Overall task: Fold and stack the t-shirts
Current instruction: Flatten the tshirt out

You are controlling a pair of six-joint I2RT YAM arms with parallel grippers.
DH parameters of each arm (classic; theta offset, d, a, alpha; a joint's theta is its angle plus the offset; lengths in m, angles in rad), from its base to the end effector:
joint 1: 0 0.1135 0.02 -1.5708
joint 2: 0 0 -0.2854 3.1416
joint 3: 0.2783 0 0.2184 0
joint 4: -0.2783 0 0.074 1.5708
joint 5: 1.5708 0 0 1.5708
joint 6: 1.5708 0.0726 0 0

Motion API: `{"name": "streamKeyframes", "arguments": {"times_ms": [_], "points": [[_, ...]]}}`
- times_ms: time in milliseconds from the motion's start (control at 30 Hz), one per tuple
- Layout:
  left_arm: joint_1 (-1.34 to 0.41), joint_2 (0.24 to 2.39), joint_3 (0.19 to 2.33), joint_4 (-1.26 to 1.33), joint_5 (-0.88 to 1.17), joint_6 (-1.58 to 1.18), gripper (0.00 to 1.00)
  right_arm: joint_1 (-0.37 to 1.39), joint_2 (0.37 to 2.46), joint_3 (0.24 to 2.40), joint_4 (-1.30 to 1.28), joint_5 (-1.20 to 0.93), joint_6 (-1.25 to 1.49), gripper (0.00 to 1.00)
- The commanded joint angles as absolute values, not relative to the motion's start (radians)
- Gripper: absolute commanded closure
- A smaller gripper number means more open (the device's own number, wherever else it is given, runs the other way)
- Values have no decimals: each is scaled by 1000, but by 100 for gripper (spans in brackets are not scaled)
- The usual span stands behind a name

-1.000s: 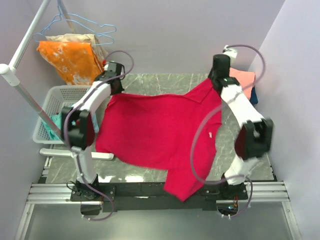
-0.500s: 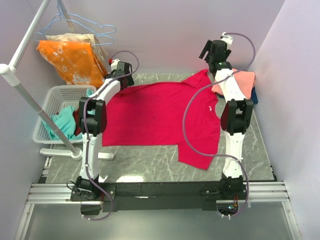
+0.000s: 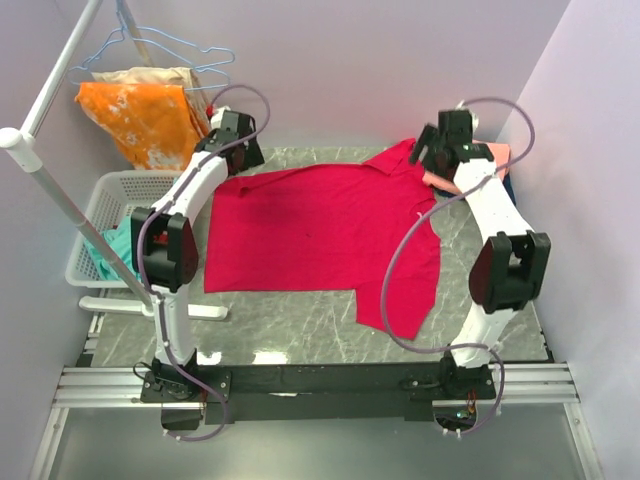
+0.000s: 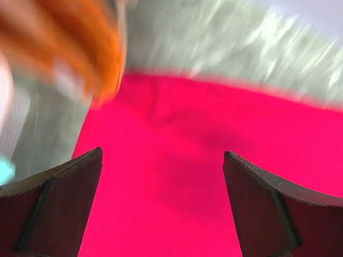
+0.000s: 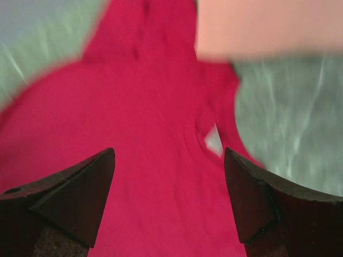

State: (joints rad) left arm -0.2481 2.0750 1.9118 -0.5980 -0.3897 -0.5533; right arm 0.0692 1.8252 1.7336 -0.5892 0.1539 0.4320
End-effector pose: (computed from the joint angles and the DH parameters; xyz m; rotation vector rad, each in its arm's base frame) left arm 0.4692 -0.0904 0.2911 -0.5312 2.1998 0.0329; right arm 0.4194 0.0179 0.3385 0.4856 2.1907 0.0977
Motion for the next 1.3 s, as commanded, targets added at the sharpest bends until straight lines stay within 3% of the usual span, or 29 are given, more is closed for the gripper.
{"name": "streamKeyframes", "arguments": {"times_ms": [0,367,633,1267], "points": [[-268,1991,1775,-784,-350,-592,1,74,1714,1570,-782,89,459,12],[-270,1829,1384,-713,-261,-653,1,126,1525,1125,-743,12,529,15],[-270,1801,1217,-634,-175,-669,0,176,1558,1019,-726,6,552,17],[-270,1767,1161,-713,-229,-687,1,189,1588,861,-761,121,598,22]]}}
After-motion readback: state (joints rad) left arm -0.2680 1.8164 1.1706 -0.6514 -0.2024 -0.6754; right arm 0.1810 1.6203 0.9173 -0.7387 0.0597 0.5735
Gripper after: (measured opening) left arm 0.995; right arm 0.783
